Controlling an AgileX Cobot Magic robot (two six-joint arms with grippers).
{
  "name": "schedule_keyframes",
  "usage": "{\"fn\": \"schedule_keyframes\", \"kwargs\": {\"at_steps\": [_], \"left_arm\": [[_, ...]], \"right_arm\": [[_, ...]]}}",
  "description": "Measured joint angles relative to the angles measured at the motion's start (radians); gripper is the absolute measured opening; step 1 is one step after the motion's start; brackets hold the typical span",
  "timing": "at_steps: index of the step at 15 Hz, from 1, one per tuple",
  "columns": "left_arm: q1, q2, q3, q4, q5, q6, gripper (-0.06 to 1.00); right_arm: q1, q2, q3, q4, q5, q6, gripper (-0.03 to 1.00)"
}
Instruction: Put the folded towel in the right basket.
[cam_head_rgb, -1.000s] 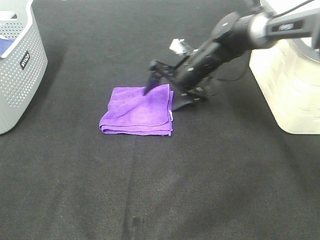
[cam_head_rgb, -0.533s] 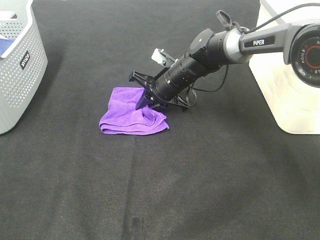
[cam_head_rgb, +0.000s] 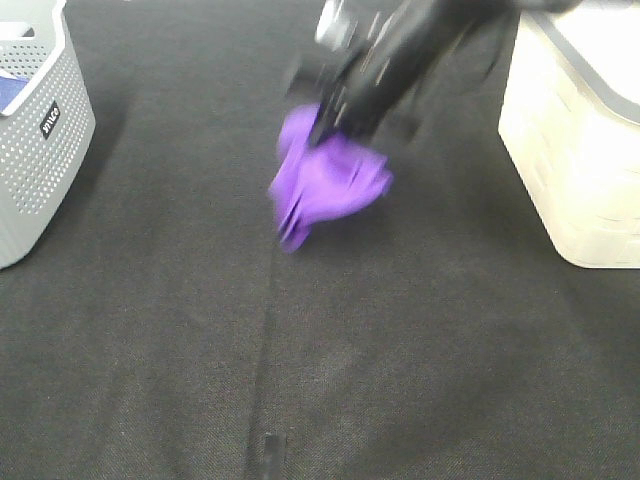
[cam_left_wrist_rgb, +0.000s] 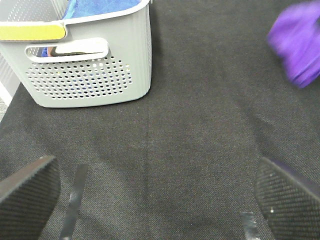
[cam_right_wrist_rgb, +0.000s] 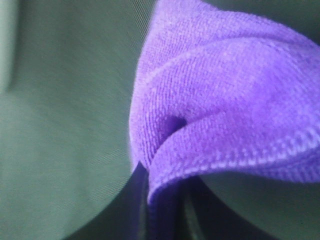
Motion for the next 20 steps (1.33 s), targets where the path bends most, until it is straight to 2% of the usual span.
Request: {"fn": "schedule_keyframes", "kwargs": {"at_steps": [2,4,6,7,9,11,15,17,18,19,20], "left_arm": [[0.000,0.000,0.000,0.000,0.000,0.000,0.99],[0.000,0.000,0.000,0.000,0.000,0.000,0.99],[0.000,0.000,0.000,0.000,0.000,0.000,0.99],[0.000,0.000,0.000,0.000,0.000,0.000,0.99],[0.000,0.000,0.000,0.000,0.000,0.000,0.99],[0.000,0.000,0.000,0.000,0.000,0.000,0.99],[0.000,0.000,0.000,0.000,0.000,0.000,0.99],[0.000,0.000,0.000,0.000,0.000,-0.001,0.99],[0.000,0.000,0.000,0.000,0.000,-0.001,0.99],[0.000,0.000,0.000,0.000,0.000,-0.001,0.99],[0.000,0.000,0.000,0.000,0.000,-0.001,0.99]], "right_arm": [[-0.078,-0.091,-0.116,-0.085,0.112,0.024,0.08],[-0.217,-0.131,-0.291,-0.226,0.237,0.071,0.08],[-0.359,-0.131,-0.433,-0.274,0.255,0.093,0.08],[-0.359,-0.131,-0.433,-0.274,0.255,0.093,0.08],[-0.503,-0.132,-0.538,-0.290,0.255,0.098,0.08],[-0.600,-0.131,-0.559,-0.306,0.261,0.094,0.08],[-0.625,-0.034,-0.559,-0.422,0.270,0.098,0.09],[-0.620,0.008,-0.554,-0.441,0.272,0.117,0.60],[-0.620,0.008,-0.554,-0.441,0.272,0.117,0.60],[-0.613,0.008,-0.554,-0.441,0.272,0.105,0.79],[-0.606,0.008,-0.554,-0.439,0.272,0.093,0.89]]}}
